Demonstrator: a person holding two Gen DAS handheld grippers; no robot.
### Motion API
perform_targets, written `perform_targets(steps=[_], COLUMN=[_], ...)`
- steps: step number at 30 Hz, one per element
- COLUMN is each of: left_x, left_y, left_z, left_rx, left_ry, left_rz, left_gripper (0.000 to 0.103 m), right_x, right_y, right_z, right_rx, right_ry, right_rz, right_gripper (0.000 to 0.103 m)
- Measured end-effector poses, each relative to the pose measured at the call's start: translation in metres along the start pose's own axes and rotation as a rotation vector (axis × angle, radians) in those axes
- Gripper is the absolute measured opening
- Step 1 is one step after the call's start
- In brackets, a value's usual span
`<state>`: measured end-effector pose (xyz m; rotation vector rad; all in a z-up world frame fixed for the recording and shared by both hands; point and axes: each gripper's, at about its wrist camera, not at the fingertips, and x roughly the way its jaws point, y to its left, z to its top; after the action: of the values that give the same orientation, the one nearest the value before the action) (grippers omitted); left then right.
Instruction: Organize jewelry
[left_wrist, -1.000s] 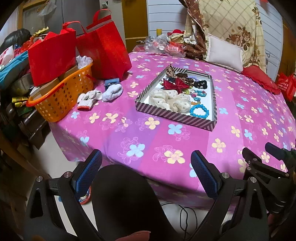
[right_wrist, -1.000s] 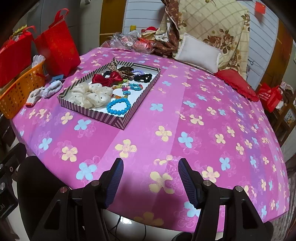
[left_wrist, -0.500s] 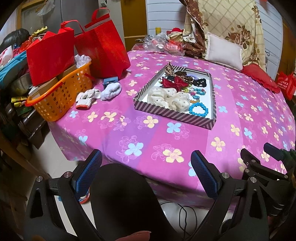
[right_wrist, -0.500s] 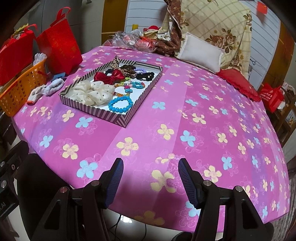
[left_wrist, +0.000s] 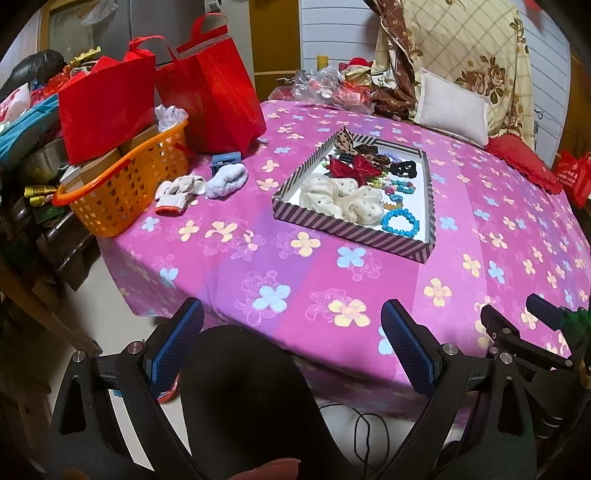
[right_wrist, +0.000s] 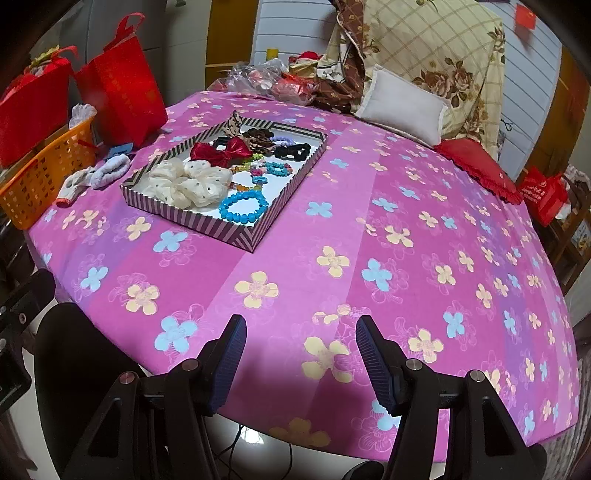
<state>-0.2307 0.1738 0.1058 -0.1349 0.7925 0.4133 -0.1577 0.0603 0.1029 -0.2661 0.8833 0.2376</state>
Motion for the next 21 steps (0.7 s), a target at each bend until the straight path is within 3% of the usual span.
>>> perform_targets(steps=[21], left_x=[0.0001], left_y=[0.008], left_z=[0.0002], left_rx=[-0.028], left_ry=[-0.004], left_rz=[0.013], left_gripper=[0.097], right_x=[-0.005], right_y=[0.0061], right_z=[-0.0029], right_rx=[-0.035], right_ry=[-0.035], right_rz=[0.011], right_gripper=[0.059])
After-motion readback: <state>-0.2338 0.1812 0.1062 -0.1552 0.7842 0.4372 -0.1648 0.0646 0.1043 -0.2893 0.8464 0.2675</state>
